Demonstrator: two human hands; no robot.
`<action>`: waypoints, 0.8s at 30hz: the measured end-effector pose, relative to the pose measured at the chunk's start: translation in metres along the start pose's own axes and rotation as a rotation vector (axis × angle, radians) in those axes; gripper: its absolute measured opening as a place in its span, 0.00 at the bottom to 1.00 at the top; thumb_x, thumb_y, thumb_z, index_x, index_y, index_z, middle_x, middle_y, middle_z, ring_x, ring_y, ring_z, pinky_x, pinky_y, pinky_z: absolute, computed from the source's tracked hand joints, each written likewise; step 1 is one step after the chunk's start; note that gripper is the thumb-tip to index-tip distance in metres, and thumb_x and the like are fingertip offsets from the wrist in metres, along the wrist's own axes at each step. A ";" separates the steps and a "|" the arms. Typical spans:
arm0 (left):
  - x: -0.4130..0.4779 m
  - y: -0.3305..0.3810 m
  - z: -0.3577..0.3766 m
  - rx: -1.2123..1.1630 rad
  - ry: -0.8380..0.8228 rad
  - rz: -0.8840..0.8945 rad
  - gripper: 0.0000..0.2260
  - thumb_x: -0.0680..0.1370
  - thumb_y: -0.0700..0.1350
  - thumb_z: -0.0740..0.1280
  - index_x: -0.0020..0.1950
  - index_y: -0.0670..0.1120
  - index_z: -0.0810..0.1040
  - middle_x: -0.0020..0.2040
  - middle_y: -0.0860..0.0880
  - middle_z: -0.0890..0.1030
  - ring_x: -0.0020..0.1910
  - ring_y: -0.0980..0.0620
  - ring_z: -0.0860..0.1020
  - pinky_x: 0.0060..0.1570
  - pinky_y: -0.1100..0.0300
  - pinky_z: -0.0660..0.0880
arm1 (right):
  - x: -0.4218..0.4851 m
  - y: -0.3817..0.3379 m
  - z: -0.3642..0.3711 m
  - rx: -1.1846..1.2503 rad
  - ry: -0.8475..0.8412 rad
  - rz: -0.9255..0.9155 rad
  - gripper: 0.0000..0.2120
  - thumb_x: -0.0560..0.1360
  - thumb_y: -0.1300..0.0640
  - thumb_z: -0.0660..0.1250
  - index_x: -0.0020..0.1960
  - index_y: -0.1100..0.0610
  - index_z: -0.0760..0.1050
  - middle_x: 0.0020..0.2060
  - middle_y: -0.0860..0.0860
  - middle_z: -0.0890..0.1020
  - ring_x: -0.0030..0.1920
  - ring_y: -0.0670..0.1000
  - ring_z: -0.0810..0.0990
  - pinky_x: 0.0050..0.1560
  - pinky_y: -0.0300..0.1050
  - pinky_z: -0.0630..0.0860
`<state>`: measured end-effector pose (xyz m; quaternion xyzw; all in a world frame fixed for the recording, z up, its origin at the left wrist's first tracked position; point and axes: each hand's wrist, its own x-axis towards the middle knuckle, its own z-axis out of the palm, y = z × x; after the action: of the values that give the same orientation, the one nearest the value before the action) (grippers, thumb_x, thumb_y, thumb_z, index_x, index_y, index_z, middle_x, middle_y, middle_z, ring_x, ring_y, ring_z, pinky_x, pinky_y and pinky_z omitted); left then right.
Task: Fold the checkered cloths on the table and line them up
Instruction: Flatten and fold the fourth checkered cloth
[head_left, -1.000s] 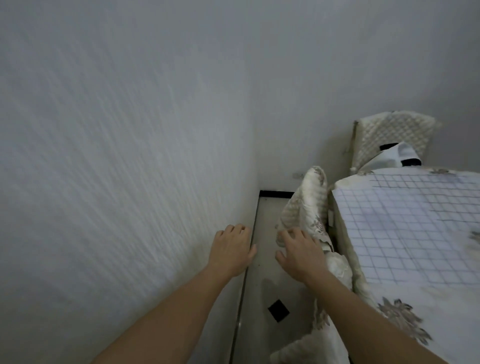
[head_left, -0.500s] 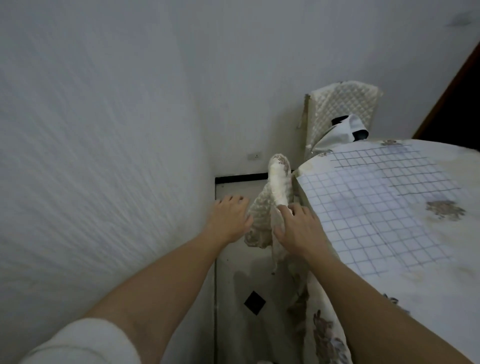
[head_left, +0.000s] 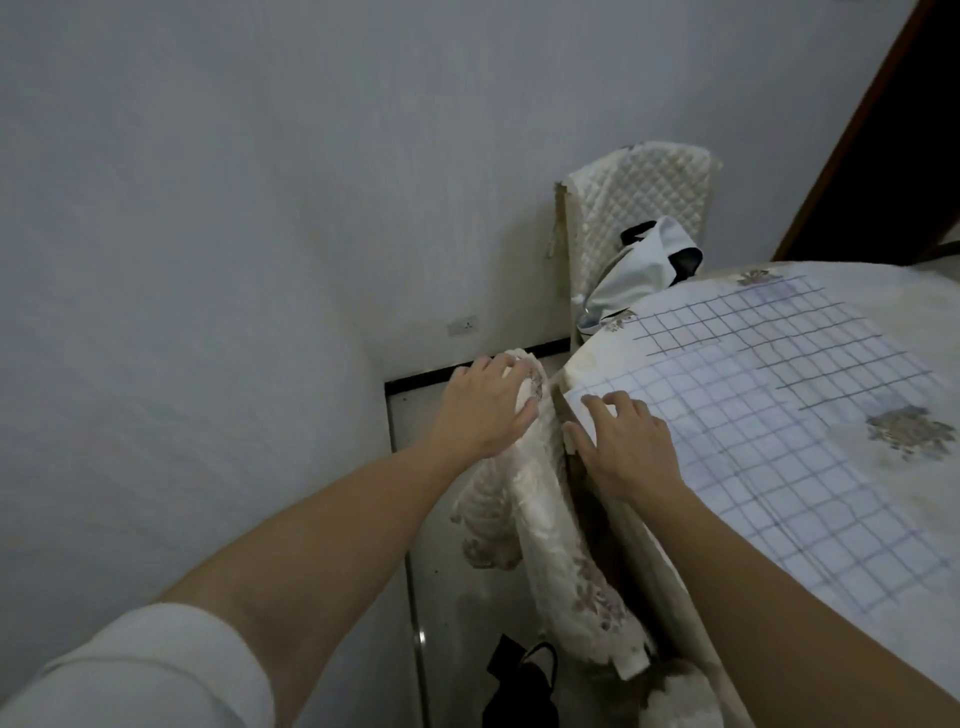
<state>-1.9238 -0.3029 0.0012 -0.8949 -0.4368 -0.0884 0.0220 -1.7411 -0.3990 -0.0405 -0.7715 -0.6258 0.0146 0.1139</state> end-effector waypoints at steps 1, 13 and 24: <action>0.022 0.004 0.003 -0.018 -0.009 0.042 0.25 0.78 0.59 0.53 0.70 0.50 0.72 0.63 0.49 0.78 0.58 0.45 0.76 0.52 0.50 0.73 | 0.014 0.007 0.005 0.006 -0.010 0.029 0.24 0.80 0.38 0.53 0.70 0.50 0.69 0.67 0.55 0.73 0.64 0.58 0.73 0.60 0.56 0.71; 0.160 0.069 0.069 -0.024 -0.207 0.505 0.24 0.80 0.57 0.60 0.73 0.49 0.69 0.68 0.47 0.75 0.63 0.45 0.74 0.58 0.48 0.71 | 0.046 0.115 0.026 0.016 -0.064 0.339 0.25 0.80 0.40 0.59 0.71 0.53 0.71 0.67 0.57 0.75 0.64 0.59 0.75 0.57 0.56 0.73; 0.186 0.083 0.144 -0.112 -0.403 0.999 0.28 0.74 0.63 0.59 0.70 0.50 0.73 0.68 0.48 0.75 0.65 0.45 0.75 0.60 0.47 0.74 | -0.025 0.117 0.058 0.011 -0.158 0.645 0.29 0.76 0.37 0.59 0.71 0.51 0.71 0.70 0.56 0.73 0.68 0.59 0.73 0.63 0.57 0.72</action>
<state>-1.7265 -0.1932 -0.1042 -0.9927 0.0515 0.0831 -0.0707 -1.6438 -0.4362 -0.1228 -0.9258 -0.3560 0.1130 0.0586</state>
